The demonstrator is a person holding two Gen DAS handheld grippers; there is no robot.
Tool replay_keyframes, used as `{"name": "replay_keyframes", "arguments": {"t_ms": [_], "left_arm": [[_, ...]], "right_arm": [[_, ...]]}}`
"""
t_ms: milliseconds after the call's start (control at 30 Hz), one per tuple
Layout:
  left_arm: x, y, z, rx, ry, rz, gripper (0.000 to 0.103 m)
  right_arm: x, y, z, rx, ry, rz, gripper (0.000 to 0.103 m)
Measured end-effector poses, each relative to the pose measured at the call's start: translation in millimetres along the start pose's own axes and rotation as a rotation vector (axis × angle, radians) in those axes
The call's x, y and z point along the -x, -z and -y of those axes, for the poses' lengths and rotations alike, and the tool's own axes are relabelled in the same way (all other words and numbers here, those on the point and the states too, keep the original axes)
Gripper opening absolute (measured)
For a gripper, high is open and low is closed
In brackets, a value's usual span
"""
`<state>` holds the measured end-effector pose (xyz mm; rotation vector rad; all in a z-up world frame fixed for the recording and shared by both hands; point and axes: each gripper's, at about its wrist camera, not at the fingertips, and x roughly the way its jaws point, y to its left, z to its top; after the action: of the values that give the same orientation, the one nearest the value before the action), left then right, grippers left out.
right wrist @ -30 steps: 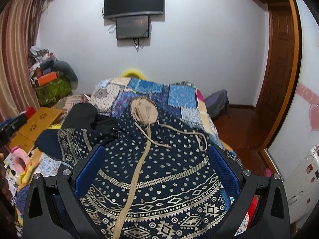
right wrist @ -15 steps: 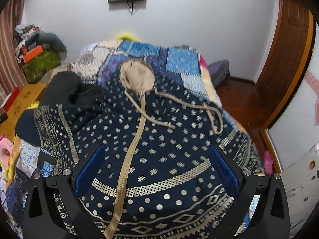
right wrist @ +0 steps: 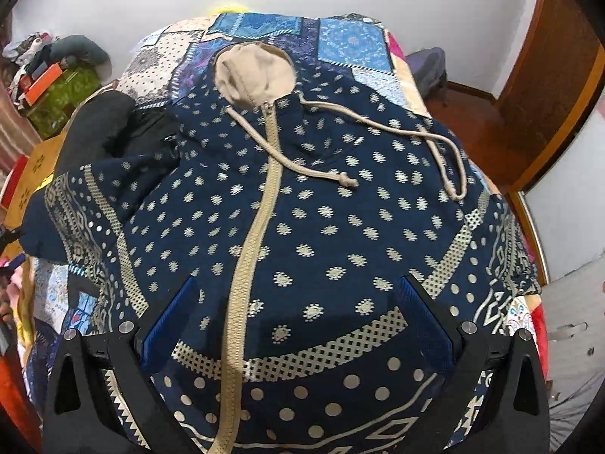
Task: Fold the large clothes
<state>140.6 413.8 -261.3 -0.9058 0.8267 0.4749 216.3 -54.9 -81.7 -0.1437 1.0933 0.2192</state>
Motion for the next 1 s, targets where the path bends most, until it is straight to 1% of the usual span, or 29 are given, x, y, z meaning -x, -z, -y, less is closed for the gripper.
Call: {"name": "replay_keyframes", "arguments": {"t_ms": [67,133,167,200,233,267,300,333,367,433,500,567,633,667,733,800,833,900,1000], "left_arm": [[-3.5,-1.5,-2.2,0.013,0.006,0.002,0.076],[-5.5,-3.7,-3.5,0.013,-0.003,0.007,0.068],[-6.5,-5.2,-4.0,0.011,-0.007,0.010,0.066],[-7.3,-7.0,-5.0,0.009,-0.013,0.015,0.059],[-8.9,-9.4,-4.8,0.005,-0.025,0.021,0.048],[-9.6,-11.0,-4.6,-0.005,-0.047,0.030,0.040],[-9.6,-11.8,-2.4,-0.026,-0.093,0.041,0.023],[-9.8,-12.7,-0.9,-0.044,-0.115,0.048,0.018],[-8.5,-12.6,0.5,-0.054,-0.118,0.054,0.017],[-2.9,-12.0,3.1,-0.075,-0.124,0.071,0.011],[3.6,-11.4,9.2,-0.100,-0.134,0.091,0.011],[13.9,-11.2,18.3,-0.125,-0.127,0.115,0.010],[25.2,-11.1,29.4,-0.153,-0.104,0.136,0.007],[30.7,-11.0,35.7,-0.169,-0.093,0.146,0.007],[42.1,-9.0,50.1,-0.210,-0.066,0.172,0.005],[54.1,-7.2,69.8,-0.258,-0.042,0.199,0.005],[57.5,-6.8,77.5,-0.271,-0.032,0.207,0.005],[65.3,-4.3,93.4,-0.300,-0.007,0.220,0.004],[80.1,6.0,122.1,-0.345,0.043,0.239,0.004]], "right_arm": [[0.9,0.0,-1.3,0.003,-0.005,-0.002,0.103],[1.9,0.7,-3.3,0.013,-0.008,-0.002,0.103],[3.9,2.3,-4.3,0.017,-0.014,0.001,0.103],[4.9,3.2,-5.1,0.018,-0.024,0.002,0.103],[5.1,3.3,-5.8,0.018,-0.034,0.001,0.103],[7.4,4.8,-5.4,0.013,-0.063,0.004,0.103],[9.5,5.9,-5.2,0.009,-0.086,0.009,0.103],[11.4,6.6,-4.3,0.001,-0.104,0.012,0.103],[12.7,6.7,-3.2,-0.009,-0.118,0.012,0.103],[12.9,6.3,-0.9,-0.029,-0.128,0.000,0.103],[8.8,3.4,5.0,-0.057,-0.116,-0.034,0.103],[5.2,2.4,10.5,-0.082,-0.130,-0.059,0.103],[4.5,3.6,15.1,-0.111,-0.146,-0.065,0.103],[5.1,4.7,15.8,-0.116,-0.140,-0.064,0.103],[7.0,5.9,15.7,-0.106,-0.116,-0.055,0.103],[8.8,5.8,13.4,-0.071,-0.072,-0.044,0.102],[9.9,6.0,12.0,-0.056,-0.041,-0.039,0.102],[12.5,6.4,11.1,-0.033,-0.014,-0.021,0.102],[17.3,7.4,12.8,-0.015,-0.027,0.004,0.102]]}}
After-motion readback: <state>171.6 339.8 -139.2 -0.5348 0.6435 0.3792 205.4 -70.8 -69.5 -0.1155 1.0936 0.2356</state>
